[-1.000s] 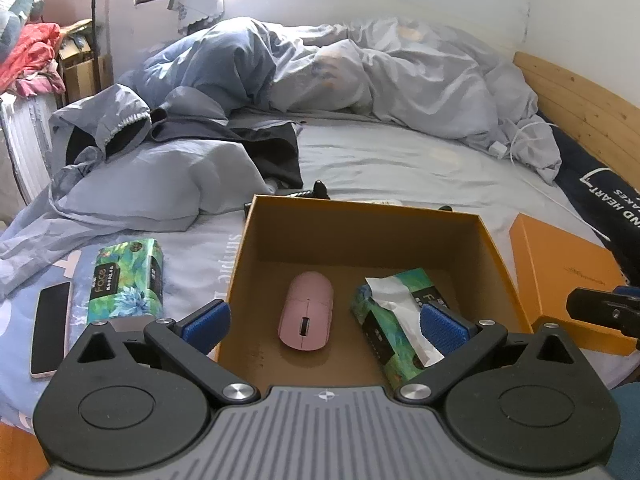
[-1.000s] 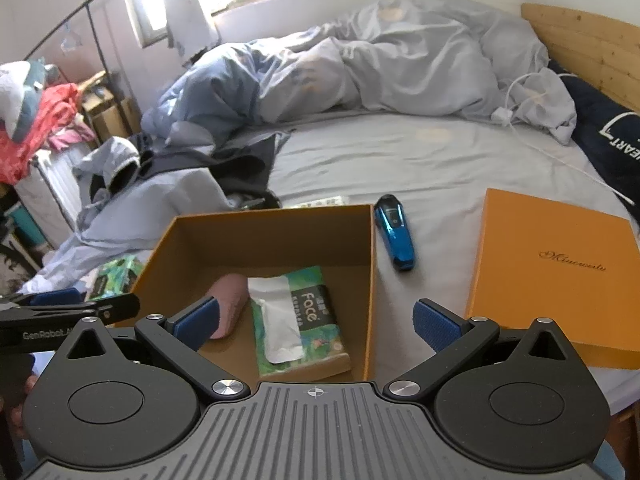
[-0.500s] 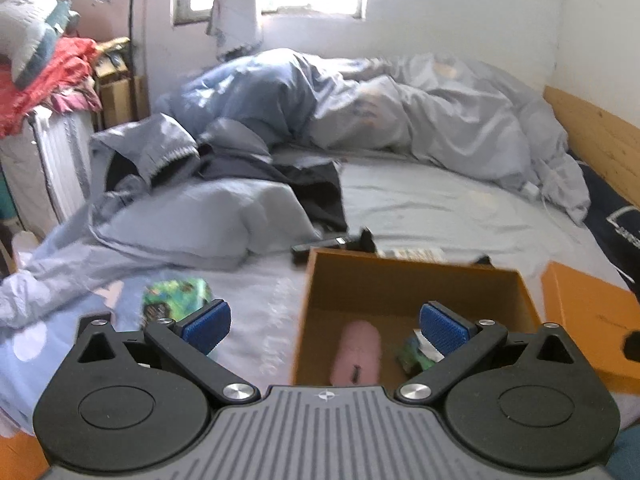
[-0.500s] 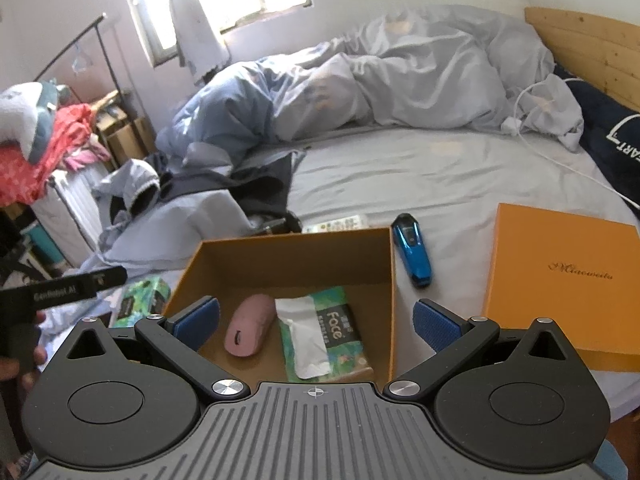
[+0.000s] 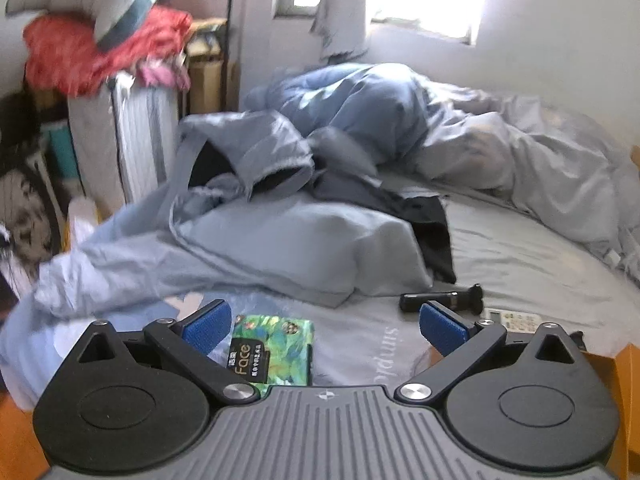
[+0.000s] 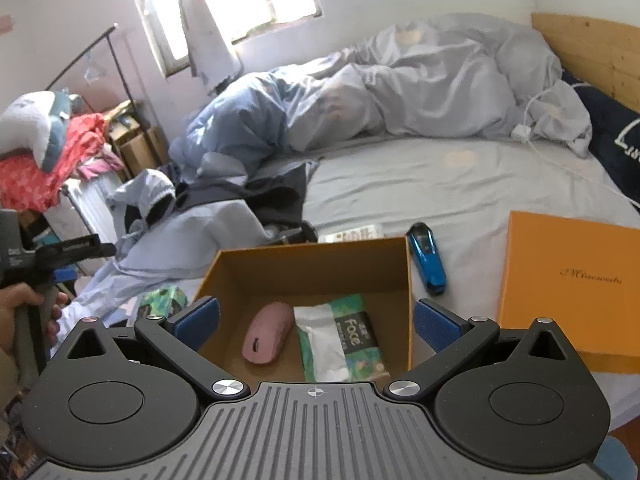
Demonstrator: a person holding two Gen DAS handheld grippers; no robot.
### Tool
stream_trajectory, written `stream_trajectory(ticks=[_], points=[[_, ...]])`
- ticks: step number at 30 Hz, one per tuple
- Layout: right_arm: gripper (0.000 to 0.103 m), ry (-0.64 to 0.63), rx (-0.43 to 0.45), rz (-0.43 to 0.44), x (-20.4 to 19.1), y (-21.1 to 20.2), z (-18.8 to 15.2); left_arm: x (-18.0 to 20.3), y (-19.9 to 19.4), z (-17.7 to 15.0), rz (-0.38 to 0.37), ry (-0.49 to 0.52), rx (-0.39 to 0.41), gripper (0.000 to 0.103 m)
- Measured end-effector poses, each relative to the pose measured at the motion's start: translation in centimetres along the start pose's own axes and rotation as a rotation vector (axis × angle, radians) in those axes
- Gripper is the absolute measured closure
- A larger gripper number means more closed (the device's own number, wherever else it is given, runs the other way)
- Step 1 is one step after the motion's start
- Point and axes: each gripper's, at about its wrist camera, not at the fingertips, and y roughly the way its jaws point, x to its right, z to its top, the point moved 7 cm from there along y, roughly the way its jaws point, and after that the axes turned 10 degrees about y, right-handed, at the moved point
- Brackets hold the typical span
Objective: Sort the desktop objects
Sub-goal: 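Grasp the green Face tissue pack with the left tool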
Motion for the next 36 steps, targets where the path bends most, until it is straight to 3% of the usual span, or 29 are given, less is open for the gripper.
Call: stream_trajectory(ticks=[5,9,25,36], points=[[0.000,0.016,-0.023,-0.013,0.8,0.7,-0.6,-1.2,3.5,-1.3,0.018,0.038,-0.049,0.010],[0.000,0.016,-0.043,-0.014,0.6,1.3,-1.2,-1.8,5.8,-2.3,0.021,0.068,-0.071,0.011],[0.000,0.001,-0.102,-0.037,0.4,3.6,-2.8,-2.3,13.1,-7.2,-0.025,0.150,-0.123,0.010],[0.000,0.001,-0.149,-0.047,1.0,4.6,-3.4,-2.9,14.8,-8.1,0.041,0.169,-0.101,0.000]])
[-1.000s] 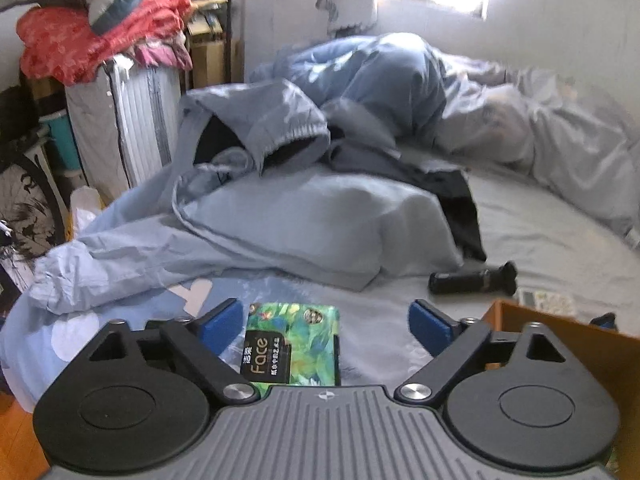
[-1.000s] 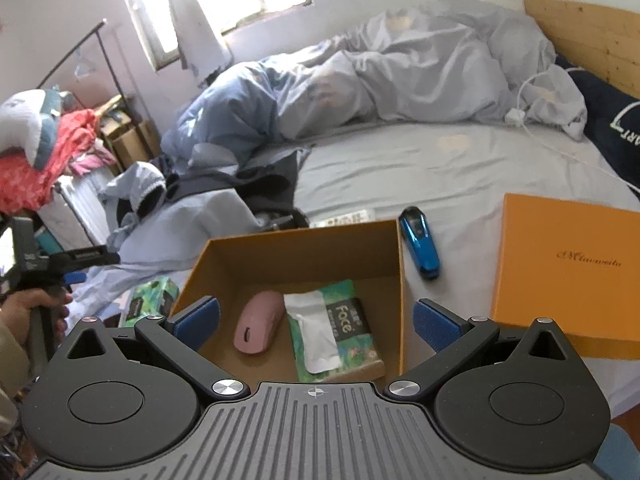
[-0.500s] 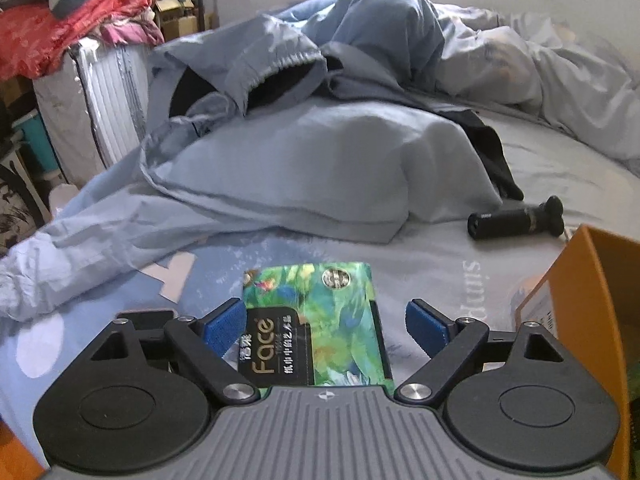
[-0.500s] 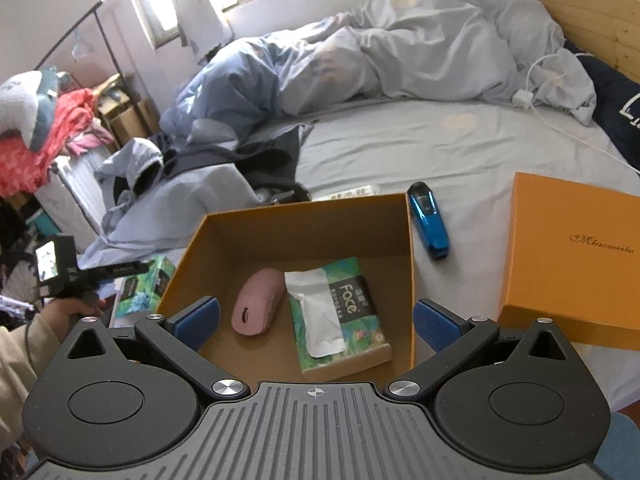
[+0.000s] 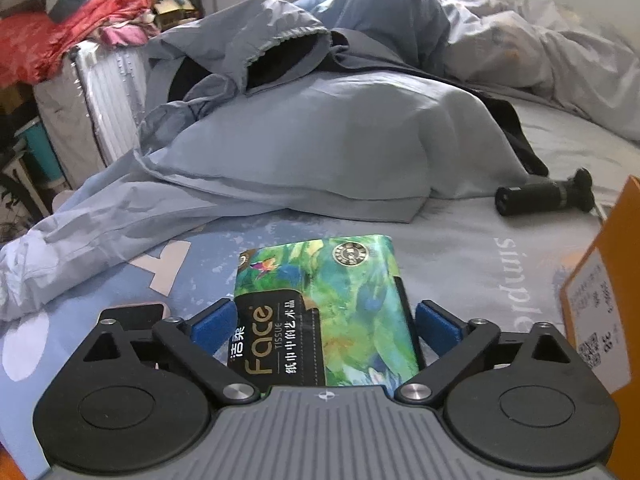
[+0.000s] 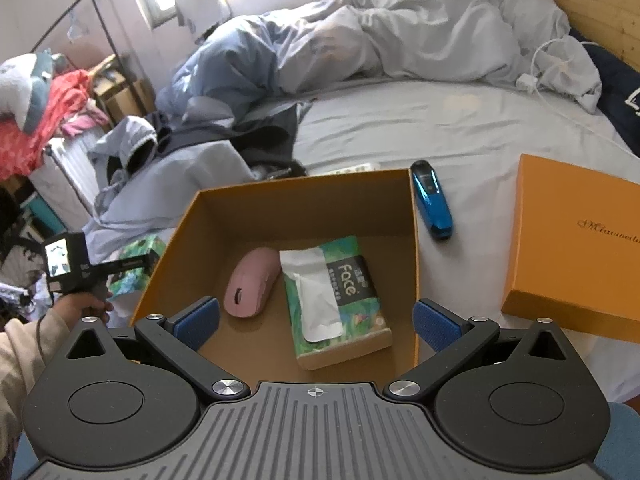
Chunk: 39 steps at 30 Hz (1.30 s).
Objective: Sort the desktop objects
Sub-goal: 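Grasp the green Face tissue pack with the left tool, then carry the tissue pack with the left tool over the cardboard box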
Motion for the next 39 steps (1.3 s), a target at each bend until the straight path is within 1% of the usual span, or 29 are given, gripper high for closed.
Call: stream_trajectory(ticks=[3,7,13,16,19,25,28,34,39], points=[[0.000,0.001,-0.011,-0.002,0.2,0.2,-0.1,-0.3,0.5,-0.2,0.001,-0.022,-0.008,0.000],[0.000,0.002,-0.020,-0.002,0.2,0.4,-0.2,-0.1,1.5,-1.0,-0.018,-0.040,-0.065,0.000],[0.000,0.004,-0.024,-0.005,0.2,0.4,-0.4,0.3,2.5,-2.0,-0.029,-0.022,-0.109,0.000],[0.000,0.005,-0.024,-0.006,0.2,0.5,-0.4,0.3,3.0,-2.6,-0.041,-0.039,-0.142,0.000],[0.000,0.005,-0.024,-0.007,0.3,0.5,-0.3,0.2,3.1,-2.8,-0.050,-0.056,-0.158,0.000],[0.000,0.005,-0.022,-0.008,0.3,0.6,-0.2,0.2,2.5,-2.9,-0.055,-0.020,-0.143,0.001],[0.000,0.001,-0.019,-0.005,0.2,0.5,-0.2,0.3,2.1,-2.6,-0.044,-0.003,-0.131,0.002],[0.000,0.002,-0.006,-0.001,0.1,0.2,0.0,0.6,0.0,-1.0,-0.049,0.014,-0.065,0.002],[0.000,0.012,0.017,0.006,0.3,-0.4,0.5,1.3,-3.0,1.7,-0.075,0.017,0.009,0.002]])
